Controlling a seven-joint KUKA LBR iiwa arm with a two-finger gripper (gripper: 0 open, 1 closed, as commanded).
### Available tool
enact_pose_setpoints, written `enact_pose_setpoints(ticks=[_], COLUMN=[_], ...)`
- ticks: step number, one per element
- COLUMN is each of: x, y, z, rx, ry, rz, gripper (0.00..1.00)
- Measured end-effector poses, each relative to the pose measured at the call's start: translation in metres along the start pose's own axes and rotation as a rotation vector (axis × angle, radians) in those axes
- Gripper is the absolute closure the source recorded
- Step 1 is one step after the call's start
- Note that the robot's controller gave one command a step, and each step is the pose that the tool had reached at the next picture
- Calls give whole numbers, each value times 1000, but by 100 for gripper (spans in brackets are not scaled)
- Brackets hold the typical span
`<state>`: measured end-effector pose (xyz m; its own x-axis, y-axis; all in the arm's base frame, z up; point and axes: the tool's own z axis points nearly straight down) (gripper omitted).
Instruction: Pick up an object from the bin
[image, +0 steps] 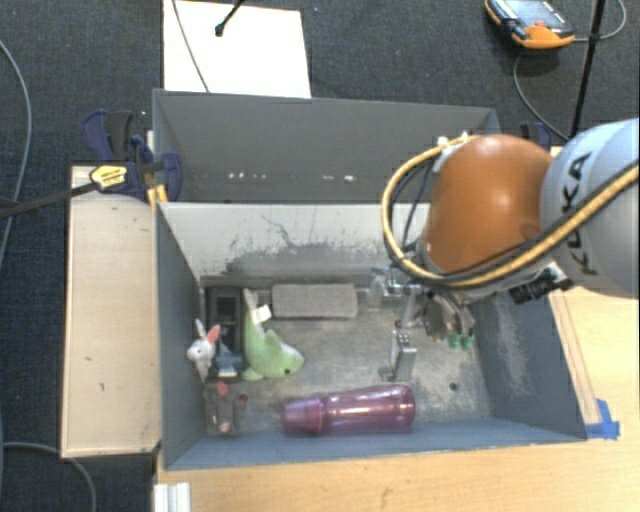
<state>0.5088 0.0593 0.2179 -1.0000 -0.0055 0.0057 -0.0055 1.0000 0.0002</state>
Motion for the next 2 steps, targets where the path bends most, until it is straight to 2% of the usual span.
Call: enact_pose_setpoints(ticks=[1, 2], x=[-1, 8], y=[0, -20], z=[-4, 25], rx=[-1, -2], ry=[-8, -16], rz=[2, -42], gripper=[0, 0])
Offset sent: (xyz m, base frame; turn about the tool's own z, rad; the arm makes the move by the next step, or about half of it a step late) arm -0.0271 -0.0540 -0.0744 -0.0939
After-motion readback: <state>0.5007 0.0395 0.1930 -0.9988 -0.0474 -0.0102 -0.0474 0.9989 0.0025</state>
